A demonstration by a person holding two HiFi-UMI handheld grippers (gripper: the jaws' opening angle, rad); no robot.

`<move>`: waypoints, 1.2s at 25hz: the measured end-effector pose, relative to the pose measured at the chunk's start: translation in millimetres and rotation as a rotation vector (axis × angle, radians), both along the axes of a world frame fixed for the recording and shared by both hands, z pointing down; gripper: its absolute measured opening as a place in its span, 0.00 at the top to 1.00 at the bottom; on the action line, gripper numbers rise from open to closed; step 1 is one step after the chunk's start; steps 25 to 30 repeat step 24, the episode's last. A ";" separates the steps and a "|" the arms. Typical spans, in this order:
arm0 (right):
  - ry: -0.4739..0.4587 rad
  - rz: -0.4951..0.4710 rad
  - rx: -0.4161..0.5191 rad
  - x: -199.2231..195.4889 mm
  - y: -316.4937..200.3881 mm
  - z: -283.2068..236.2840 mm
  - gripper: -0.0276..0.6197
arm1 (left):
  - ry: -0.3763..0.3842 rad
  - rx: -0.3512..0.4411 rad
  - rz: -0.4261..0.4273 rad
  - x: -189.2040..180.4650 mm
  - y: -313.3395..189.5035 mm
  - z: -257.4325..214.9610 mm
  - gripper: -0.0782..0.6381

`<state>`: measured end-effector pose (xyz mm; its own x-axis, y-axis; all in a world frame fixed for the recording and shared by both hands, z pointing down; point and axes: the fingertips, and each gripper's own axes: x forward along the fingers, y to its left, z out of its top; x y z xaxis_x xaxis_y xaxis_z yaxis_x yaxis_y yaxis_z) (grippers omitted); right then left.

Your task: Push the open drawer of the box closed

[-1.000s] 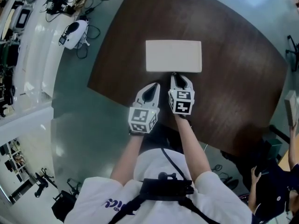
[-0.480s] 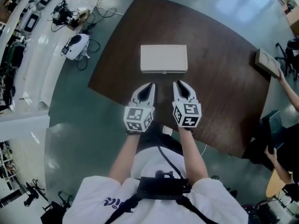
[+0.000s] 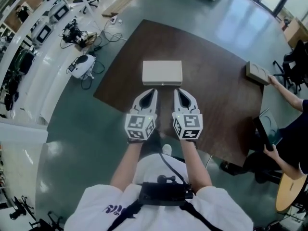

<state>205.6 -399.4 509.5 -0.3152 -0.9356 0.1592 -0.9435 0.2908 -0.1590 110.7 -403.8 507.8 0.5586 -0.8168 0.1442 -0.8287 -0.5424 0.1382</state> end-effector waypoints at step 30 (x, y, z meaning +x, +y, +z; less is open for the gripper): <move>0.006 -0.017 0.153 -7.5 44.2 -63.0 0.95 | -0.032 0.138 -0.007 6.0 47.9 -61.0 0.88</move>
